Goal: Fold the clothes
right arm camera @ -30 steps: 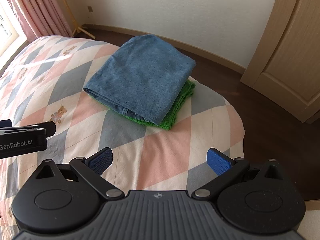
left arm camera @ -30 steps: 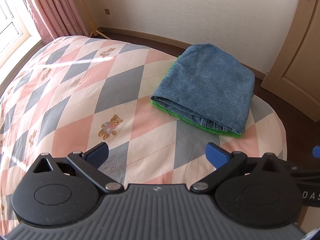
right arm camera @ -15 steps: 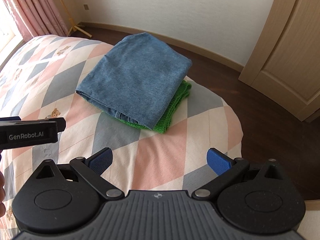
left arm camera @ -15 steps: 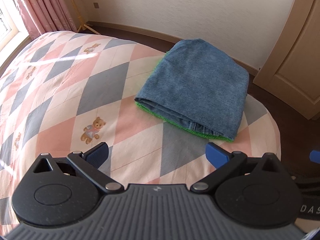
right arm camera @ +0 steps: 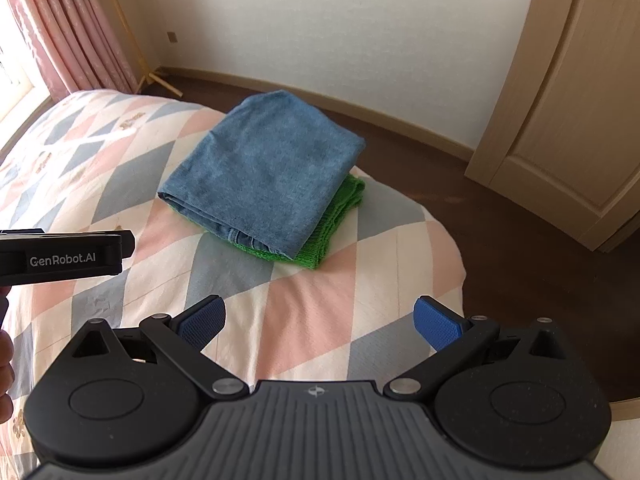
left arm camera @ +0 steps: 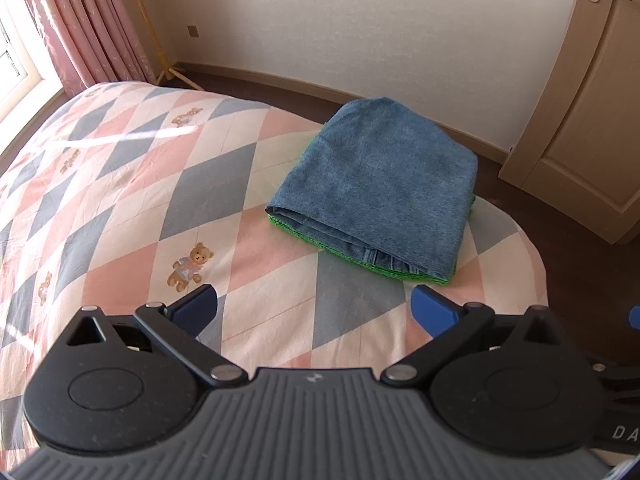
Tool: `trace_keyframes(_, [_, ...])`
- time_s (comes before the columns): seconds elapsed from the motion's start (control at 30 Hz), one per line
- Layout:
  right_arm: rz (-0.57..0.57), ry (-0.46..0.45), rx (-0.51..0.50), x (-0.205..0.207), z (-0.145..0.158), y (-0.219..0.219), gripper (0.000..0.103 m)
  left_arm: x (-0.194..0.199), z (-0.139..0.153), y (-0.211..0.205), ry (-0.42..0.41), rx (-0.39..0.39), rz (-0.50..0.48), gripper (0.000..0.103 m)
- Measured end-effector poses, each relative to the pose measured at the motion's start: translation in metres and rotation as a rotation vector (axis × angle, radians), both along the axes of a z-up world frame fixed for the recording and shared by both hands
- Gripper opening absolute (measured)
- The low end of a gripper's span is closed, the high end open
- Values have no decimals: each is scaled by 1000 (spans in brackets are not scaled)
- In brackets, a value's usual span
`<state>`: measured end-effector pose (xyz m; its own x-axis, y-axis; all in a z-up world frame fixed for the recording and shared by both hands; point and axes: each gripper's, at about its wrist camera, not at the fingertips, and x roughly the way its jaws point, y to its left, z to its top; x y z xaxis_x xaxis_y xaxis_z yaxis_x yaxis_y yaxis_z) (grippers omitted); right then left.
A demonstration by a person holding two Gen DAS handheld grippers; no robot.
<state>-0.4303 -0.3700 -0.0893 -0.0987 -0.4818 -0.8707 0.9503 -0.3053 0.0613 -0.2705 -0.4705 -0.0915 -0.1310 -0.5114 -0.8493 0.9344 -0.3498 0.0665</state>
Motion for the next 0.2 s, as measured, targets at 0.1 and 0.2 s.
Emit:
trace_keyframes(0.1, [4,5,-23,2,11,16,103,0,12,16,12,-25,-6,102])
trace_keyframes(0.2, [18,11,-48,3,20,31,103,1,24,35,15,-61,-1,102])
